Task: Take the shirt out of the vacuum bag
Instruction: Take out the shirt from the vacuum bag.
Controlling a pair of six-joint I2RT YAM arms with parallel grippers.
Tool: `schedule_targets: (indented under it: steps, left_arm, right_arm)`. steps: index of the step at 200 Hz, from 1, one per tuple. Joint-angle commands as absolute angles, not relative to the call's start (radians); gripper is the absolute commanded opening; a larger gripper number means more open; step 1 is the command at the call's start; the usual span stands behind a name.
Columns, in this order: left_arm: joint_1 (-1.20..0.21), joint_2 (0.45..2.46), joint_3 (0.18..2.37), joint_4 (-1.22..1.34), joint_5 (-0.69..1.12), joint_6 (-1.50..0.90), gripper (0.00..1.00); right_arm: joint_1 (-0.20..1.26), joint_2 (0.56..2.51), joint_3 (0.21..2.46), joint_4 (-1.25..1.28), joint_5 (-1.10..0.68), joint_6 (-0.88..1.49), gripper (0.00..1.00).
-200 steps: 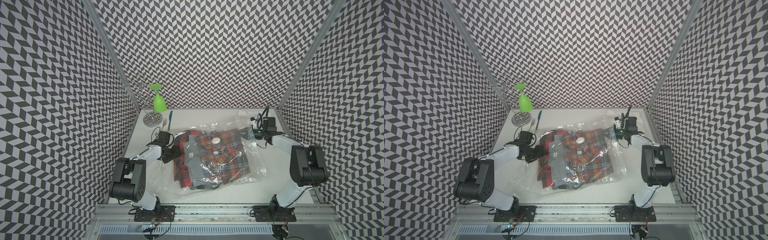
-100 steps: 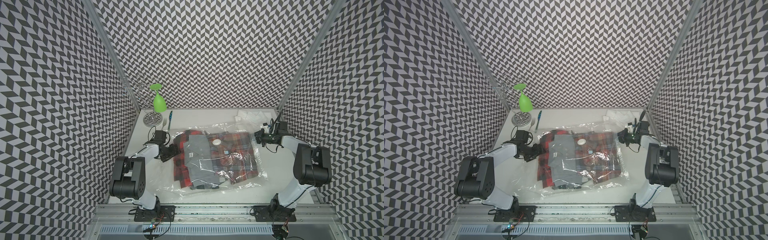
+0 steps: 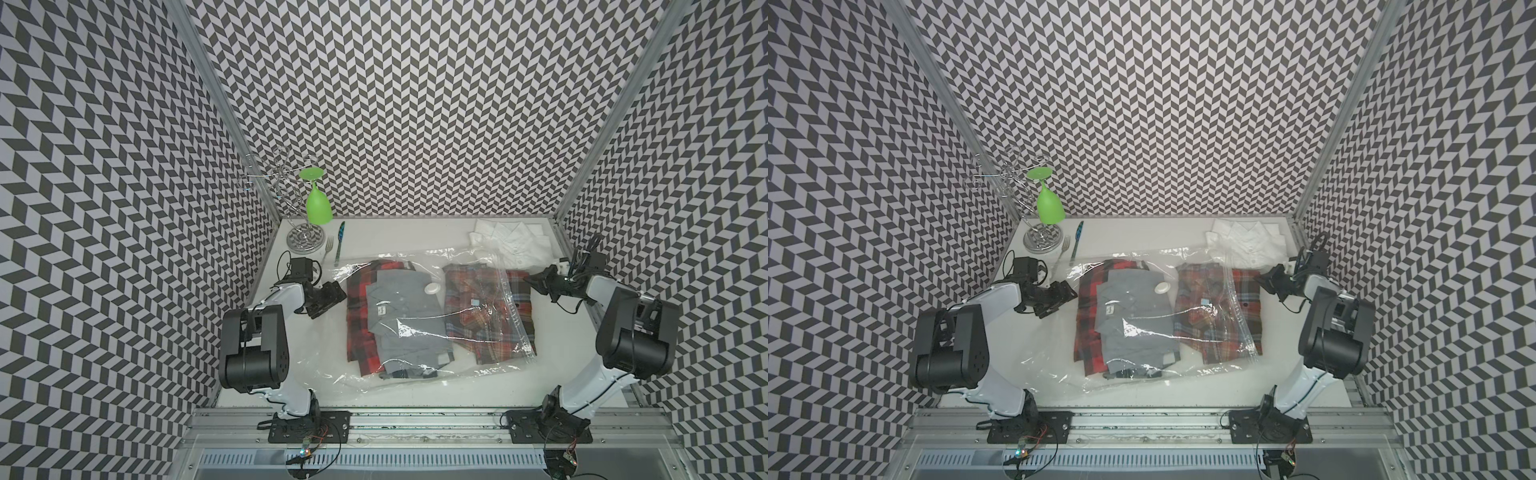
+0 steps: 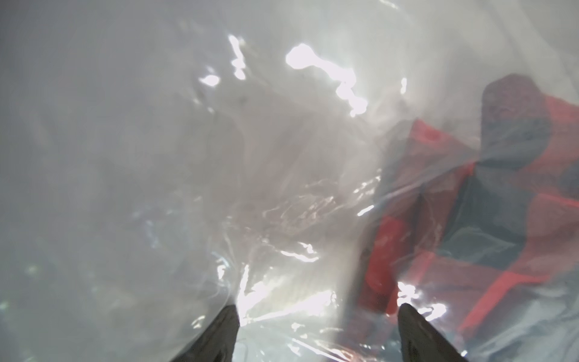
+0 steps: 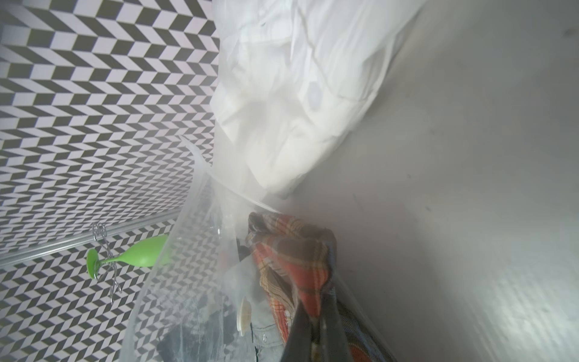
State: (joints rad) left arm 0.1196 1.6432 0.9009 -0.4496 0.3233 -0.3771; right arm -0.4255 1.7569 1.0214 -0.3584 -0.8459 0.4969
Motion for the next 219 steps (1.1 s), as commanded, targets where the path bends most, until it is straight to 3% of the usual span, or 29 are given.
schedule_targets:
  steps: [1,58,121,143,191,219]
  left_arm:
    - [0.163,1.731,0.859,-0.559,0.174,-0.328,0.83]
    - [0.161,1.61,0.926,-0.602,0.184,-0.362,0.86]
    - [0.169,1.489,0.959,-0.75,-0.072,-0.424,0.97]
    - [0.181,1.5,0.963,-0.782,-0.062,-0.438,0.98]
    - [0.176,1.518,0.893,-0.676,0.07,-0.458,0.94]
    - [0.175,1.522,0.859,-0.621,0.131,-0.449,0.81]
  right_arm:
    - [-0.451,1.719,1.0,-0.337,-0.804,0.5,0.0]
    - [-0.487,1.71,0.984,-0.356,-0.794,0.472,0.0]
    - [-0.489,1.719,0.981,-0.366,-0.836,0.448,0.0]
    - [-0.489,1.725,0.981,-0.359,-0.849,0.448,0.0]
    - [-0.489,1.742,0.976,-0.348,-0.867,0.442,0.0]
    - [-0.488,1.739,0.972,-0.345,-0.868,0.44,0.0]
